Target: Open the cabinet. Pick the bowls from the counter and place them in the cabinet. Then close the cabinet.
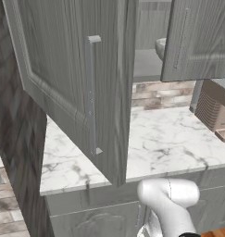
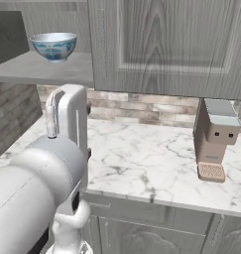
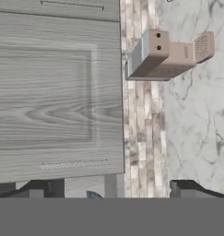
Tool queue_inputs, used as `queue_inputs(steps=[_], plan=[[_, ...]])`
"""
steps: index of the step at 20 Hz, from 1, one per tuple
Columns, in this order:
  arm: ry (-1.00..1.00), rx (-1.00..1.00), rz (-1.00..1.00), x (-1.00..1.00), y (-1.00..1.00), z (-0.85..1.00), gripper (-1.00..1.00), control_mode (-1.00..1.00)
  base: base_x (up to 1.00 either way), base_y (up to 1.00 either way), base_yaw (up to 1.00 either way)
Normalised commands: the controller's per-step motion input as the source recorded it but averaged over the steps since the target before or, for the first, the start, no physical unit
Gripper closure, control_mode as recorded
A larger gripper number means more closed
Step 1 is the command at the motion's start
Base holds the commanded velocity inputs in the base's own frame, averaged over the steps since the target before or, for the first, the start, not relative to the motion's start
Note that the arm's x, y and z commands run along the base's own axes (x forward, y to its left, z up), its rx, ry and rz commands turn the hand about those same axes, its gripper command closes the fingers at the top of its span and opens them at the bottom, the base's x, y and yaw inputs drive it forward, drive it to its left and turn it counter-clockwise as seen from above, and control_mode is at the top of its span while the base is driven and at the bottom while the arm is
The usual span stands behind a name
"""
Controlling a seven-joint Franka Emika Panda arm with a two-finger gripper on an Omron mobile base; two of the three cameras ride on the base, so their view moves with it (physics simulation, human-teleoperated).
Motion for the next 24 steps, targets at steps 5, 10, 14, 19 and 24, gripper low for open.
queue_inputs(steps=[5, 10, 14, 19, 24], plan=[[0.12, 0.00, 0.18, -0.56, 0.13, 0.00, -1.00, -1.00, 0.00, 0.00, 0.00], [0.08, 0.00, 0.14, -0.33, 0.51, -0.02, -1.00, -1.00, 0.00, 0.00, 0.00], [0.00, 0.00, 0.10, -0.16, 0.97, -0.37, -1.00, -1.00, 0.00, 0.00, 0.00], [-0.11, 0.00, 0.03, 0.00, 1.00, -0.62, -1.00, -1.00, 0.00, 0.00, 0.00], [-0.19, 0.01, 0.00, 0.01, 0.96, -0.42, -1.00, -1.00, 0.00, 0.00, 0.00]])
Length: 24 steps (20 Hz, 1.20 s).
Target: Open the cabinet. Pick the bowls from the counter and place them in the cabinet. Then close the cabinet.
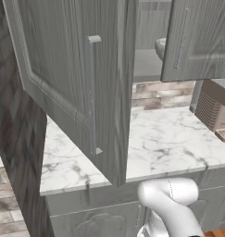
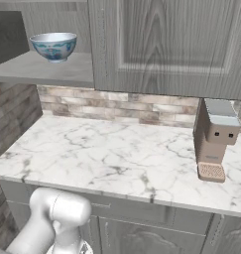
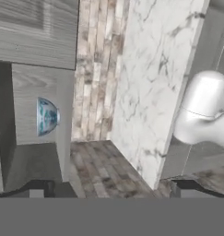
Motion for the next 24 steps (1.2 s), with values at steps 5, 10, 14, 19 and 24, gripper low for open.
queue_inputs(steps=[5, 10, 14, 19, 24], plan=[[-0.28, 0.07, 0.00, 0.00, 0.80, -0.12, -1.00, -1.00, 0.00, 0.00, 0.00], [-0.26, 0.07, 0.00, 0.00, 0.81, -0.10, -1.00, -1.00, 0.00, 0.00, 0.00], [-0.31, 0.12, 0.00, 0.00, 0.82, -0.27, -1.00, -1.00, 0.00, 0.00, 0.00], [-0.40, 0.13, 0.00, -0.08, 0.45, -0.06, -1.00, -1.00, 0.00, 0.00, 0.00], [-0.22, 0.01, -0.03, -0.29, 0.14, 0.00, -1.00, -1.00, 0.00, 0.00, 0.00]])
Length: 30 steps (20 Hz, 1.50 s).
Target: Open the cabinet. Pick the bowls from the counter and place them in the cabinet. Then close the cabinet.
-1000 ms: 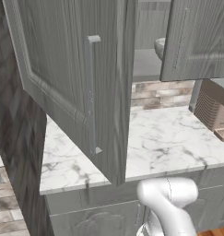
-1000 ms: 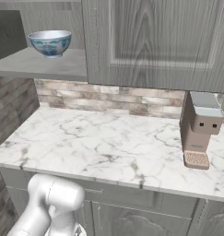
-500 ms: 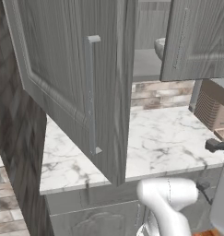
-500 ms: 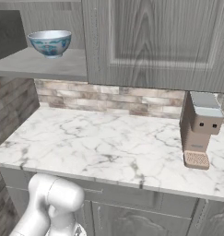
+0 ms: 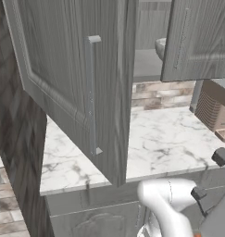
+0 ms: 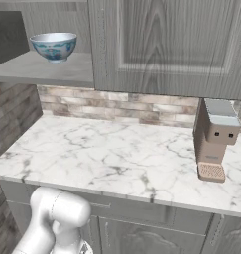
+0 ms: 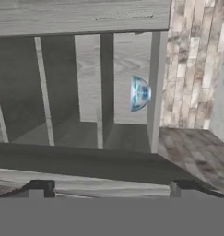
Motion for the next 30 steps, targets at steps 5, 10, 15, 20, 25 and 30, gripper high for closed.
queue_inputs(steps=[5, 10, 15, 20, 25, 30], plan=[[-0.07, 0.00, -0.02, -0.10, 0.48, 0.00, -1.00, -1.00, 0.00, 0.00, 0.00], [-0.11, -0.02, -0.06, 0.04, 0.77, -0.10, -1.00, -1.00, 0.00, 0.00, 0.00], [-0.05, -0.03, -0.09, 0.08, 0.68, 0.00, -1.00, -1.00, 0.00, 0.00, 0.00], [0.00, 0.00, -0.07, 0.00, 0.45, 0.00, -1.00, -1.00, 0.00, 0.00, 0.00], [0.01, 0.01, -0.04, 0.16, 0.30, 0.00, -1.00, -1.00, 0.00, 0.00, 0.00], [0.08, 0.11, -0.01, 0.61, 0.00, 0.00, -1.00, -1.00, 0.00, 0.00, 0.00]])
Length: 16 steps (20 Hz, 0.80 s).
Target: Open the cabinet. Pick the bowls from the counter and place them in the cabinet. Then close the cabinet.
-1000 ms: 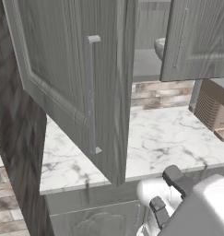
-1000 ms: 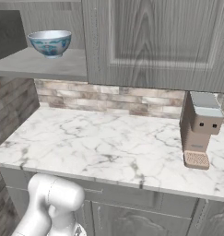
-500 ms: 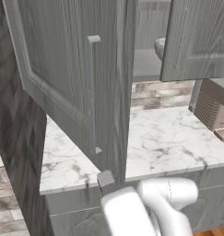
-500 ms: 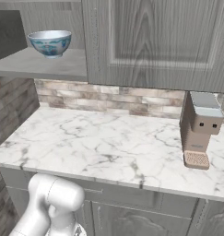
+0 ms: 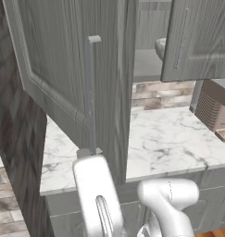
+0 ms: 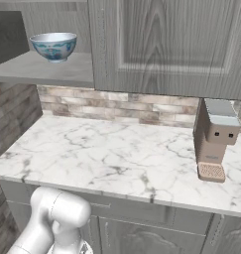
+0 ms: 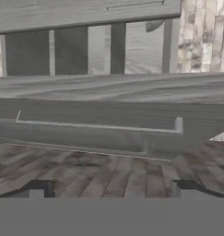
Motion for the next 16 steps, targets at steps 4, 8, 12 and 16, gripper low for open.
queue_inputs(steps=[4, 8, 12, 16], plan=[[0.09, 0.13, 0.00, 0.58, 0.00, 0.00, -1.00, -1.00, 0.00, 0.00, 0.00], [0.05, 0.15, 0.00, 0.48, 0.00, 0.00, -1.00, -1.00, 0.00, 0.00, 0.00], [0.01, 0.13, 0.00, 0.55, 0.00, -0.05, -1.00, -1.00, 0.00, 0.00, 0.00], [0.00, 0.13, 0.00, 0.56, 0.00, -0.11, -1.00, -1.00, 0.00, 0.00, 0.00]])
